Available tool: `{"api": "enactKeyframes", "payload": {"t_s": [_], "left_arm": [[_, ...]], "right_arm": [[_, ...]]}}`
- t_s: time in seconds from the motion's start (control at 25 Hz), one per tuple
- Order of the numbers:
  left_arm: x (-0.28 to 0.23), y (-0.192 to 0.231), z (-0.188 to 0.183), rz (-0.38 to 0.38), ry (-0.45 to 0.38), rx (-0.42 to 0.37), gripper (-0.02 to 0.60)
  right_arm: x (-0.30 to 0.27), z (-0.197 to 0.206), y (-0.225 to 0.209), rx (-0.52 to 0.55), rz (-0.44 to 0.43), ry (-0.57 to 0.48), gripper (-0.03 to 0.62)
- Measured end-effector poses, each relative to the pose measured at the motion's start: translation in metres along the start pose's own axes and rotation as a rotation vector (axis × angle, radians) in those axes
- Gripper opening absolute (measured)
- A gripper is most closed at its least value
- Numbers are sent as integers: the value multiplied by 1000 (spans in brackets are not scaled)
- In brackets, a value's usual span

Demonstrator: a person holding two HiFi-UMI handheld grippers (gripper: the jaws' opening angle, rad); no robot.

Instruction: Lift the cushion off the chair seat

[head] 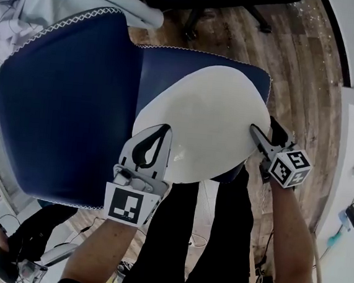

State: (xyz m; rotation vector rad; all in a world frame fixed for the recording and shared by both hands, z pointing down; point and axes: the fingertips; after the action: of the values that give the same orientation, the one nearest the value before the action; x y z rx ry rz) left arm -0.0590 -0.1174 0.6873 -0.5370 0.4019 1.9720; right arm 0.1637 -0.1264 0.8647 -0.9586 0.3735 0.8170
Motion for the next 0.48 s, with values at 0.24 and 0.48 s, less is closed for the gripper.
{"api": "enactKeyframes", "payload": {"t_s": [0.24,0.48], "left_arm": [[0,4,-5,-11,-12,10,5],[4,9,-5,-35,-2,7,5]], "right_arm": [[0,0,8,-8,-26,35,236],[11,-17,15,88,46,-4,123]]}}
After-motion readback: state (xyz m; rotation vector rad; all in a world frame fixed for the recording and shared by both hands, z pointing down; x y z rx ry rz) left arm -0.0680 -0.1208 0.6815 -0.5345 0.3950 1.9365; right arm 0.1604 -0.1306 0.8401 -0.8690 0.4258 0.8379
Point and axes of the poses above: the fingertips, and each gripper's own axes: x backward along the fingers, y to its left, z out of its underside, and after that the axes turned 5 degrees about -x, right-handed
